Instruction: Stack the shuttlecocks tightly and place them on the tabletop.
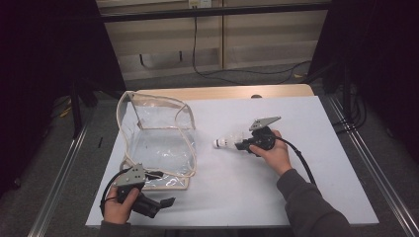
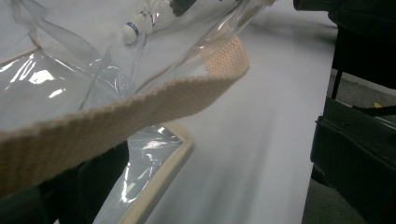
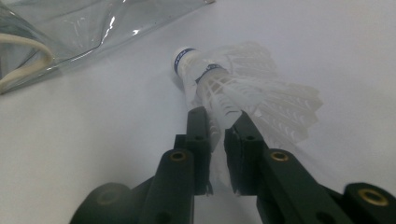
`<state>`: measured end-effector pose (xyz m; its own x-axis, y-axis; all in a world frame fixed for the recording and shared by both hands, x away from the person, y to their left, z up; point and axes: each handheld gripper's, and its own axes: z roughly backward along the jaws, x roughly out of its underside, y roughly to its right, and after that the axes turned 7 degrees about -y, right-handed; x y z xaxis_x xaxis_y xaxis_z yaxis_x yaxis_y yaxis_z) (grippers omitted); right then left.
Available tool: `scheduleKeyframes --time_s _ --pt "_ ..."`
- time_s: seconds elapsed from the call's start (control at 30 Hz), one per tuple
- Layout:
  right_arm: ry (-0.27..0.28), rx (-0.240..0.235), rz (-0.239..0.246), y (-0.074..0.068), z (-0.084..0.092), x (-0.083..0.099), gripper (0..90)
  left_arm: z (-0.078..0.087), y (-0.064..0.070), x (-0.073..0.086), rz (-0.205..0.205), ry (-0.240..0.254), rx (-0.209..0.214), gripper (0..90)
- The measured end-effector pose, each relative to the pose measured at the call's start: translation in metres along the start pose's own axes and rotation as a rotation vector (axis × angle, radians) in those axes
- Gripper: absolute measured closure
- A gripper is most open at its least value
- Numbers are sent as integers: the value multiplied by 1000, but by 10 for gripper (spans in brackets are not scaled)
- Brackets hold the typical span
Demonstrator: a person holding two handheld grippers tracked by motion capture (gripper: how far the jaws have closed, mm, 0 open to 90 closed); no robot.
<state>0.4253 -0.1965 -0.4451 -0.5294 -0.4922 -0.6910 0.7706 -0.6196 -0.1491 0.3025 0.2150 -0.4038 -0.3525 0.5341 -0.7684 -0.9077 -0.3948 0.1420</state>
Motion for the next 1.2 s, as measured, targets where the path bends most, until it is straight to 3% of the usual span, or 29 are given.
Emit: scheduleKeyframes --time_s 1.07,1.2 --pt "36 61 -34 6 32 5 536 1 1 0 5 1 0 45" --pt "40 74 -45 7 36 5 471 0 1 0 5 2 0 45"
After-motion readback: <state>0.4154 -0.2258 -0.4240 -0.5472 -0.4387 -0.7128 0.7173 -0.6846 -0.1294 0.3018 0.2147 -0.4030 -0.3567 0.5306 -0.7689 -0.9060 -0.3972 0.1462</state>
